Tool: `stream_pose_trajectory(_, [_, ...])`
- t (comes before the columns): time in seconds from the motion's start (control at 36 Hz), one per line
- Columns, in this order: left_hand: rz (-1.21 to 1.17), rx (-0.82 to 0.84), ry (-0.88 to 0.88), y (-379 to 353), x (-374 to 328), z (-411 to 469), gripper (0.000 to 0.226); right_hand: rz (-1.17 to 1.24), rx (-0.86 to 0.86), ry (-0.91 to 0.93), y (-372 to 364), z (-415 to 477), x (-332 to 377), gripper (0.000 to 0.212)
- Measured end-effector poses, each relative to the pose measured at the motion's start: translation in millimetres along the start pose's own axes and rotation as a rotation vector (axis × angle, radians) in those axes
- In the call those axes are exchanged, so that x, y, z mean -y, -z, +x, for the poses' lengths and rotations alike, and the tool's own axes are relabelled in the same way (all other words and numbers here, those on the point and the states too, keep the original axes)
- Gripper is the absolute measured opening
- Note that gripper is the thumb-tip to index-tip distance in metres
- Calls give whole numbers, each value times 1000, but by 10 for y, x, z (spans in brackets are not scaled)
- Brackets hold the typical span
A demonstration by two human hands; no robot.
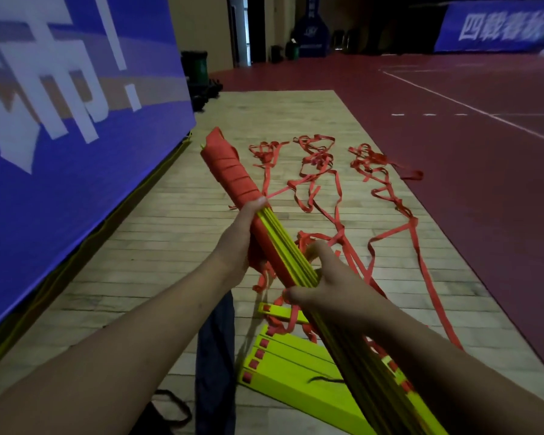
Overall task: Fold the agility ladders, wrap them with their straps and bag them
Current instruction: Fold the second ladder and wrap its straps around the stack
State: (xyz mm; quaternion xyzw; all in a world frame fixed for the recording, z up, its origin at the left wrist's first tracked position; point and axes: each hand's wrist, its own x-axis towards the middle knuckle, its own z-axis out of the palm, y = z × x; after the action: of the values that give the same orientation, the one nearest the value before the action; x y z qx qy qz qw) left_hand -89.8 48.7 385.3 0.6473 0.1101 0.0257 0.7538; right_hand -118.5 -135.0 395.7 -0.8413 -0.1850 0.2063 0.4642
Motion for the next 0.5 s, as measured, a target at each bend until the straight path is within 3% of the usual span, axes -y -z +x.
stream_pose_trajectory(0.17, [-135, 138, -66, 36, -77, 2, 48, 342, 251, -152, 194, -32, -37, 52])
stream_pose_trajectory(0.25, [-57, 212, -55, 57, -126, -8, 49, 349, 176, -187, 240, -9, -58, 63])
stream_pose_trajectory(0.33, [32, 304, 11, 113, -186, 20, 58, 215, 56, -123, 264, -65, 15, 46])
stream_pose_trajectory(0.44, [339, 425, 110, 180, -178, -4, 79, 12, -148, 52, 262, -57, -14, 38])
stream_pose_trajectory(0.5, [340, 448, 93, 160, -172, -10, 83, 6, -170, 63, 227, -42, -31, 29])
